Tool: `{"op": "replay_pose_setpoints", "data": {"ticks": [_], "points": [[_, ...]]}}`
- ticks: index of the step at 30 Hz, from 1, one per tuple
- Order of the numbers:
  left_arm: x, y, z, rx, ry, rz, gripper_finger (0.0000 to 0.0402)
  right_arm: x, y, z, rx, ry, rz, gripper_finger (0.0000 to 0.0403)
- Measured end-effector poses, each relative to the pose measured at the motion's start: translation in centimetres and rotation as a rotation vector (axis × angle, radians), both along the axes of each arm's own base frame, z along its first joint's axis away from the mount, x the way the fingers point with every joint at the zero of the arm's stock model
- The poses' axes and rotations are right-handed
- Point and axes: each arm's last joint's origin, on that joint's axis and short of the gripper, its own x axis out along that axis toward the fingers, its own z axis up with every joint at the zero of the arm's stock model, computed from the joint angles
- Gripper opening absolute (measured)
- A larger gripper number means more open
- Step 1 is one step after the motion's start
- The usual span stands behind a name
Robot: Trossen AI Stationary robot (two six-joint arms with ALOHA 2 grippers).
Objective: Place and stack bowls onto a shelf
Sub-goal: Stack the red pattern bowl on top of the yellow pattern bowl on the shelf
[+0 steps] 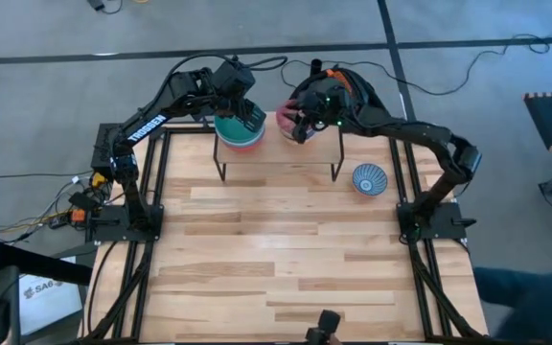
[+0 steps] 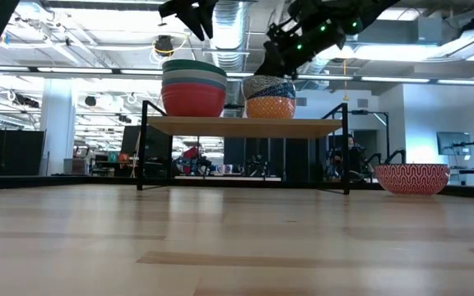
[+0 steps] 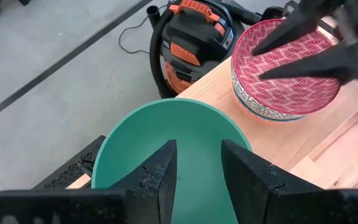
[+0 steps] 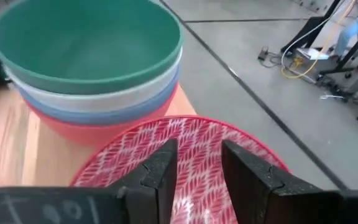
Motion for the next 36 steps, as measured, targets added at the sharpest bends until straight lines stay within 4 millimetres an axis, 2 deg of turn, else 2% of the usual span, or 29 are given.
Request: {"op": "replay_pose_setpoints", "data": {"ticks": [4,8,15,19,21,26,31,36], "points": [[0.0,0.0,0.0,0.0,0.0,0.0,0.0112,-1.2,0.8,2.0,-0.034,-0.035,0.001,0.0152],[0.7,0.1,-0.4,-0.001,-0.001,-0.013,0.0112,-2.6,1.3,3.1,-0.016,-0.022,-0.011,0.0152],[5.5,1.7,-3.2,0.109,0.037,-0.121,0.0112,-6.5,2.8,5.2,0.163,-0.023,-0.104,0.0152],[7.1,3.3,-4.4,0.189,0.065,-0.133,0.0112,-8.4,3.7,5.4,0.225,0.041,-0.129,0.0152],[7.5,4.3,-5.2,0.188,0.093,-0.138,0.0112,-8.9,4.1,5.2,0.252,0.091,-0.123,0.0152],[7.9,6.0,-7.0,0.152,0.138,-0.154,0.0112,-9.4,4.2,2.7,0.308,0.203,-0.131,0.0152],[7.9,6.7,-7.1,0.162,0.144,-0.155,0.0112,-9.5,3.7,1.3,0.293,0.213,-0.143,0.0152],[8.2,7.5,-7.7,0.174,0.154,-0.157,0.0112,-8.7,3.0,0.7,0.269,0.207,-0.108,0.0152]]}}
